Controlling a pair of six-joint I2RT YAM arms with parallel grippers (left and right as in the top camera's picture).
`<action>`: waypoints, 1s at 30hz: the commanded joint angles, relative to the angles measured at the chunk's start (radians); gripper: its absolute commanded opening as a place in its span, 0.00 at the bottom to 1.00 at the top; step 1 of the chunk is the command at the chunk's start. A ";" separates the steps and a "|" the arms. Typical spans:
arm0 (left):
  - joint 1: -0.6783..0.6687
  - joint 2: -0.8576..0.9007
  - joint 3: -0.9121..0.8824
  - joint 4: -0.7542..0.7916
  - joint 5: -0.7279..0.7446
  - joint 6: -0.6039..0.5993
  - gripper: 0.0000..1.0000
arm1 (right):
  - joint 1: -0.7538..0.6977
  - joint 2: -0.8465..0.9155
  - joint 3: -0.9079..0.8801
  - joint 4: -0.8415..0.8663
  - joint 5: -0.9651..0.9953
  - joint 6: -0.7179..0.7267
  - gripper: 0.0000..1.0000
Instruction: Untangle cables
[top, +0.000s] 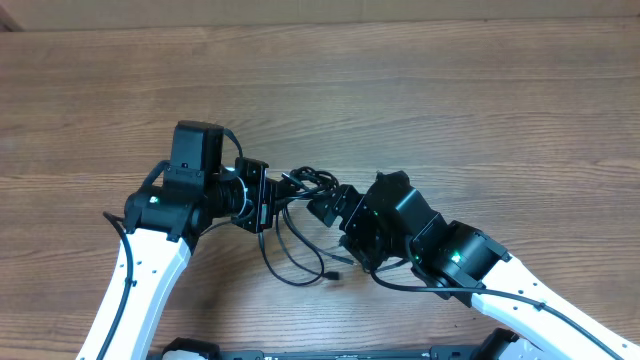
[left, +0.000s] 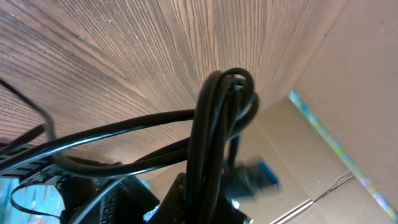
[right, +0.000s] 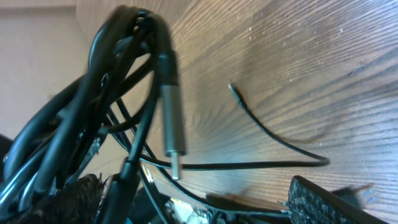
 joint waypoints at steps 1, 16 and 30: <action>-0.021 -0.023 0.030 -0.008 0.100 0.091 0.04 | -0.007 0.000 -0.004 0.010 0.151 0.078 0.95; -0.040 -0.023 0.030 -0.071 0.137 0.214 0.04 | -0.009 0.000 -0.004 0.085 0.336 0.147 0.96; 0.024 -0.023 0.030 0.031 0.240 0.303 0.04 | -0.106 0.000 -0.004 -0.393 0.443 0.027 0.04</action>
